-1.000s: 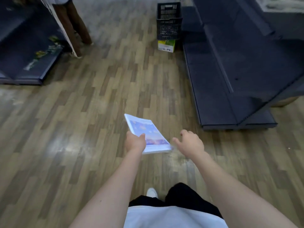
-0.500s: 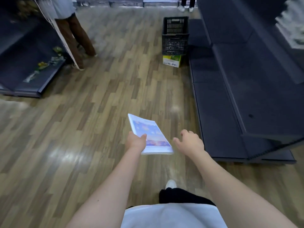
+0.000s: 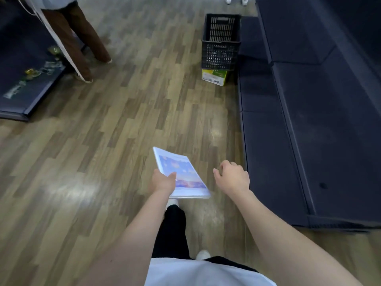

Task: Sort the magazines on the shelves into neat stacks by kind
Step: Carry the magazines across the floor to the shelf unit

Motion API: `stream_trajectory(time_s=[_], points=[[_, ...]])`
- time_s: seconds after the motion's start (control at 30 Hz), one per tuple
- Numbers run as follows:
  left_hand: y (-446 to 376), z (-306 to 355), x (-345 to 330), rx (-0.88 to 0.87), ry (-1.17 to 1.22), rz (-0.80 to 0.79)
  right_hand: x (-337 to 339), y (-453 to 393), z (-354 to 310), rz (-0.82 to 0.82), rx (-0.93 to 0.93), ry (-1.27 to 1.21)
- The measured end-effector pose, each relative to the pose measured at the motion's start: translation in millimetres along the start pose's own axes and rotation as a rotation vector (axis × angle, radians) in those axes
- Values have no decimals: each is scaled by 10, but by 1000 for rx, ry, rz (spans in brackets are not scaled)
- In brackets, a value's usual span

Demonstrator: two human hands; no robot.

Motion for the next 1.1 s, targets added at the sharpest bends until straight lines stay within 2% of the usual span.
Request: stream_trajectory(time_s=[0.23,0.53,0.67,0.87,1.1], points=[[-1042,940,227,-98,-40,-47,128,-1054,-402,7,-77,-10],[-1930,2070,312,-231,-69,-121,547,-2055,-856,137,-180,-151],[-2066,2459,53,-278,-109,-217,734,-2347,-774,189,-249,-180],[-2312,3124,-326,-329,-168,-275,993,-2853,-410,231,-338,-184],[-2564,4499,-748,-460,-162,-314,1663,-3757,38,302,-402,-246]])
Point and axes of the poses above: each hand's wrist, its own y-axis away from the middle knuckle, its own x-axis out of the back of the hand, z = x × y, the point moved 7 cm from there along -y, towards the middle knuckle, and after that the axes turned 15 degrees about -y, right-handed, at the moved point
